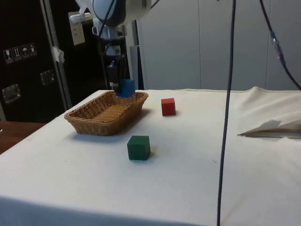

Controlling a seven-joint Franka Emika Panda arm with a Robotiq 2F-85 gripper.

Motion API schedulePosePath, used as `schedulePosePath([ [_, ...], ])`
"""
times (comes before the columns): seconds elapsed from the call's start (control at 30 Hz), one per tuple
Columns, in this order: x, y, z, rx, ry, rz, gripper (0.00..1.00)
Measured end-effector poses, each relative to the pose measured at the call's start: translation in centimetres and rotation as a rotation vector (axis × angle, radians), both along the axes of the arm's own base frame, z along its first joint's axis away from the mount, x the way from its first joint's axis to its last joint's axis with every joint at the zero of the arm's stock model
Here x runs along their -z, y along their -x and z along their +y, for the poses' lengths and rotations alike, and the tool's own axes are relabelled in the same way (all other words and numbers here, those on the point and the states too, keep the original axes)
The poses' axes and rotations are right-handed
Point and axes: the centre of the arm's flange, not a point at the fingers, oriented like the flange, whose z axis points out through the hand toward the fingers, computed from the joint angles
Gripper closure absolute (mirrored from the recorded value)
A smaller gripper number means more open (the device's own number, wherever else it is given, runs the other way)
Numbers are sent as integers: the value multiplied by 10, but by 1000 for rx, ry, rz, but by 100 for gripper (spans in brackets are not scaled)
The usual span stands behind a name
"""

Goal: Pick up exactly two blocks and place them into the basket.

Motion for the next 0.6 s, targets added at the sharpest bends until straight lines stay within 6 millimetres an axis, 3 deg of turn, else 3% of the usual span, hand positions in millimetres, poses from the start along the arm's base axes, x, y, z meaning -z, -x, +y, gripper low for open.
schedulePosePath([
  [0.37,35,-11,-18,-55,12,11,88],
  [0.6,43,-17,-27,-81,16,9,88],
])
